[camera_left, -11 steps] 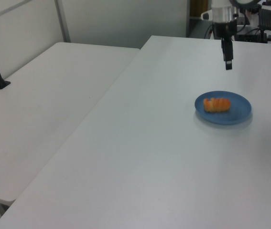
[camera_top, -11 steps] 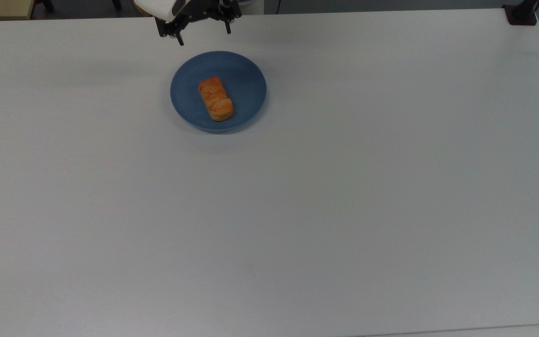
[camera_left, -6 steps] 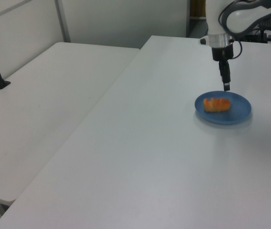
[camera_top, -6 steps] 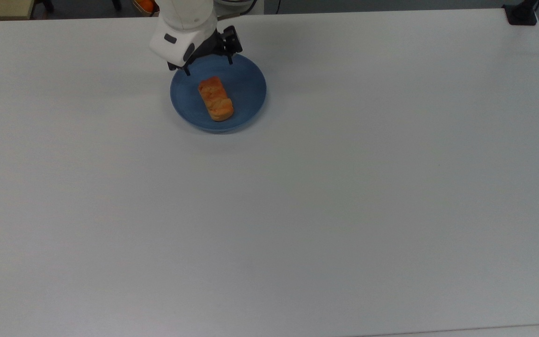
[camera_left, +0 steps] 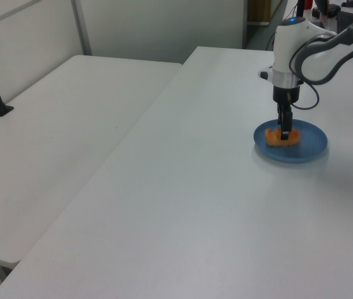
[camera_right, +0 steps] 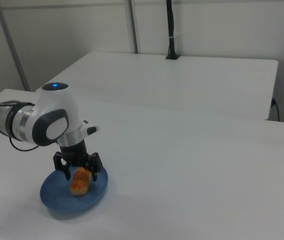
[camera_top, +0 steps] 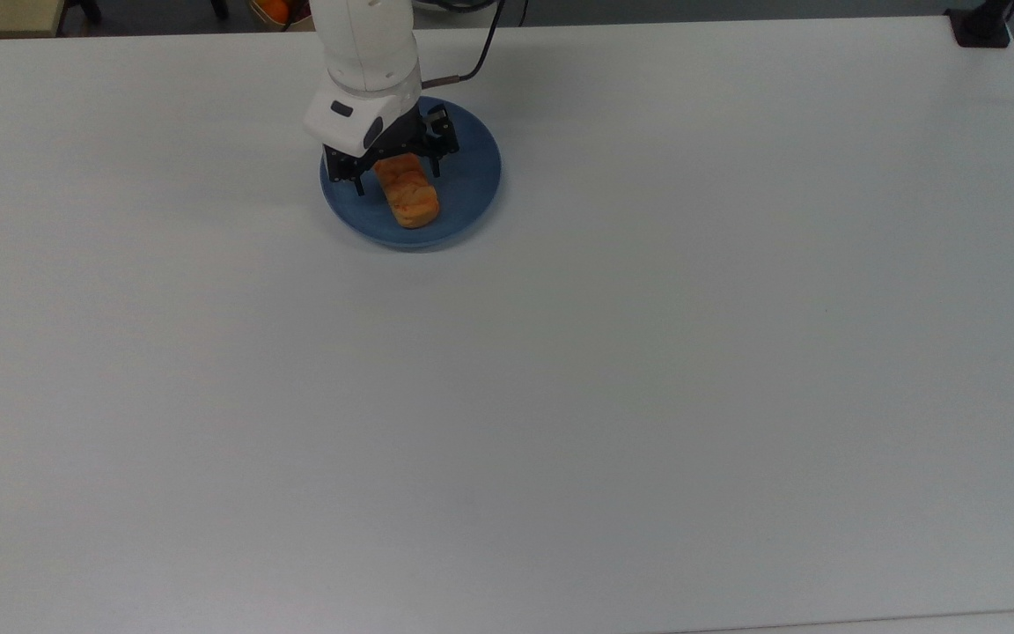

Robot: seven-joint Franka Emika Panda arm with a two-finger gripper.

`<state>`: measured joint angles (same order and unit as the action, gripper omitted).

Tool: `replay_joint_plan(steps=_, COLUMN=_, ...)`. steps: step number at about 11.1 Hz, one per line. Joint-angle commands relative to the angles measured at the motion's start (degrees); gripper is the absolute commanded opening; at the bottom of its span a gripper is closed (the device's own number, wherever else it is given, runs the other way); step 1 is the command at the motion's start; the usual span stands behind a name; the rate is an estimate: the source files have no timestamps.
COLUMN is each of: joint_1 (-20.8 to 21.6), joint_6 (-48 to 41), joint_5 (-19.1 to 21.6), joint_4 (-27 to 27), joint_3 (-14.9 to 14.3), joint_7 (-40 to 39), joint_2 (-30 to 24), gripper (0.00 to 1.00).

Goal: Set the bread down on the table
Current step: 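Lower the gripper and close it around the bread roll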

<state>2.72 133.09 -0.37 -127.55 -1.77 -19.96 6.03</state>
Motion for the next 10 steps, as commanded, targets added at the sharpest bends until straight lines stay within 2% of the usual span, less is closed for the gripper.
replay_joint_plan(steps=1, joint_1=0.8, joint_6=5.6, joint_5=-0.6, joint_4=-3.85, joint_3=0.1, joint_7=-0.7, joint_2=-0.23, gripper=1.0)
replay_joint_plan(steps=2, joint_1=0.8, joint_6=5.78, joint_5=-0.6, joint_4=-3.76, joint_3=0.19, joint_7=-0.7, joint_2=0.21, gripper=0.89)
replay_joint_plan(steps=4, joint_1=0.97, joint_6=5.08, joint_5=-0.6, joint_4=-3.76, joint_3=0.19, joint_7=0.09, joint_2=0.04, gripper=0.55)
replay_joint_plan(steps=5, joint_1=0.97, joint_6=4.82, joint_5=-0.51, joint_4=-3.68, joint_3=0.19, joint_7=0.27, joint_2=-0.14, gripper=0.44)
replay_joint_plan(steps=7, joint_1=1.06, joint_6=1.76, joint_5=-0.51, joint_4=-3.33, joint_3=0.19, joint_7=0.27, joint_2=-1.1, gripper=0.37)
replay_joint_plan(steps=10, joint_1=1.41, joint_6=-3.95, joint_5=-0.51, joint_4=-2.19, joint_3=0.28, joint_7=0.27, joint_2=-4.17, gripper=0.37)
